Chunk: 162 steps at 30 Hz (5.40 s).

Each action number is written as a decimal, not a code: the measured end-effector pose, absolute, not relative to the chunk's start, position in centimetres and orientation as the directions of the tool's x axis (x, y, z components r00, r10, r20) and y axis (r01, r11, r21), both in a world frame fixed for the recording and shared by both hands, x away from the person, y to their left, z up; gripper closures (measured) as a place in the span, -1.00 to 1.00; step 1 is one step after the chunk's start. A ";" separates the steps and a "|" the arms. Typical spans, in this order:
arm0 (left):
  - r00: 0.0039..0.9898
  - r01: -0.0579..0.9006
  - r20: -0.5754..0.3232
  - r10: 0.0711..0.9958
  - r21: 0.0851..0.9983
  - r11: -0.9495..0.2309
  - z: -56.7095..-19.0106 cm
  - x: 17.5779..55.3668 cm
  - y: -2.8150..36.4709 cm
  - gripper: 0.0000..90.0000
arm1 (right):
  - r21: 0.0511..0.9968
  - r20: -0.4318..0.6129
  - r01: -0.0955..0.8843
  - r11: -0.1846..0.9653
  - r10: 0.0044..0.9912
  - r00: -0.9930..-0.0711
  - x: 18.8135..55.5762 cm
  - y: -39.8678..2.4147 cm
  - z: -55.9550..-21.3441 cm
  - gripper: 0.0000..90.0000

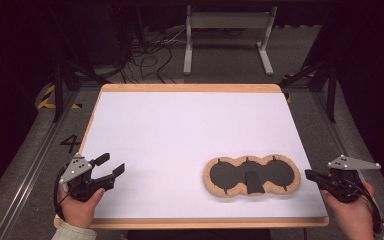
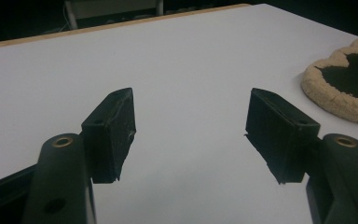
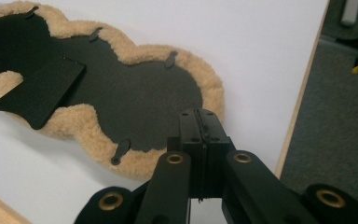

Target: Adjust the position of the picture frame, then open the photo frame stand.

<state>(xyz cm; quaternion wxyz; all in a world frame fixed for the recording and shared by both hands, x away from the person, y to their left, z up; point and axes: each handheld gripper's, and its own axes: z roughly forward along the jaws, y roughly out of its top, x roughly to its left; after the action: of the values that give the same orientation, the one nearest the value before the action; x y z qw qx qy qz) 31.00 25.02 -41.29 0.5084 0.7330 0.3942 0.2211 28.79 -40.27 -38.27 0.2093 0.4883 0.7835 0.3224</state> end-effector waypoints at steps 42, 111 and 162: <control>0.604 0.379 -0.080 0.793 0.904 -0.197 -41.8 31.4 24.7 -0.27 | 0.500 -0.091 0.769 0.399 0.907 -0.411 30.9 -39.3 -42.6 1.00; 0.871 0.420 -0.102 0.480 0.660 -0.622 -44.0 31.6 14.8 1.00 | 0.494 0.006 0.502 0.710 0.574 -0.819 32.5 -22.0 -42.8 0.97; 0.773 0.395 -0.103 0.626 0.850 -0.349 -42.5 34.3 16.7 0.15 | 0.684 0.030 0.432 0.587 0.569 -0.822 34.3 -19.4 -41.4 0.99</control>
<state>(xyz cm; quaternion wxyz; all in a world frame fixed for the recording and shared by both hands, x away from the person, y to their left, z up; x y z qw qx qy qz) 34.26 16.69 -42.49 0.4761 0.8124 0.3141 0.1209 34.28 -19.41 -41.38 0.0964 0.2827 0.8857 0.3554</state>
